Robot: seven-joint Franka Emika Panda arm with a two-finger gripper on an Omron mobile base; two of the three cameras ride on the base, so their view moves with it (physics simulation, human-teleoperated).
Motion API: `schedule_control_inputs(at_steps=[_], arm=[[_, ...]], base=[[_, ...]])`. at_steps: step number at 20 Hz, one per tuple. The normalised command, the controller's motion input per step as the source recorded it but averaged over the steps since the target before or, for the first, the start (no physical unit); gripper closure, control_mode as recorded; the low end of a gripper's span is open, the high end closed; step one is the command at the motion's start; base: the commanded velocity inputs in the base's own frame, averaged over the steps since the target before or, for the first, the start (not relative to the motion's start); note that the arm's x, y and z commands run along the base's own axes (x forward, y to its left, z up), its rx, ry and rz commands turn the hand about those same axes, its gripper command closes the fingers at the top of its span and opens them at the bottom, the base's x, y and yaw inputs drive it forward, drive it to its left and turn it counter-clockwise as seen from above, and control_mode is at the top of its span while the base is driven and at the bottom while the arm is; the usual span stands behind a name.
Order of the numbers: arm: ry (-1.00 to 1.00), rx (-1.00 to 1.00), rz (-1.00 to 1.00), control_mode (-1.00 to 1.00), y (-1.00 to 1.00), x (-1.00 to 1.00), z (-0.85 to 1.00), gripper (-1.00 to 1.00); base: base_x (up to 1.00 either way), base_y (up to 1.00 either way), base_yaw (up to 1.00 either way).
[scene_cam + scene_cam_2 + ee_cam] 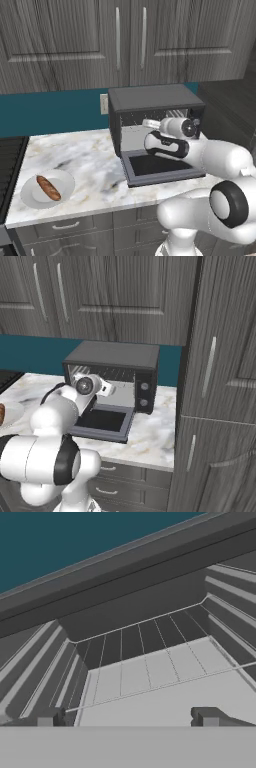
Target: Pull the toaster oven rack outwards. Pick up the baguette from the plate and place it on the toaster oven rack. Close the toaster oven door fully and set the temperature to the lowest setting.
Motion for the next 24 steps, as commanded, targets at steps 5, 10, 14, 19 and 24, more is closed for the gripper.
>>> schedule_control_inputs(at_steps=[5, 10, 14, 19, 24], arm=[[-0.01, 0.01, 0.0, -1.0, -0.26, 0.18, -0.05, -1.0], [-0.01, 0.0, 0.01, -1.0, -0.19, 0.09, -0.05, -1.0], [0.0, 0.0, 0.0, -1.0, 0.0, 0.0, 0.0, -1.0], [0.0, 0.0, 0.0, -1.0, 0.0, 0.0, 0.0, -1.0], [0.0, 0.0, 0.0, -1.0, 0.0, 0.0, 0.0, -1.0]], base=[[0.0, 0.0, 0.0], [0.0, 0.0, 0.0], [0.0, 0.0, 0.0], [0.0, 0.0, 0.0], [0.0, 0.0, 0.0]])
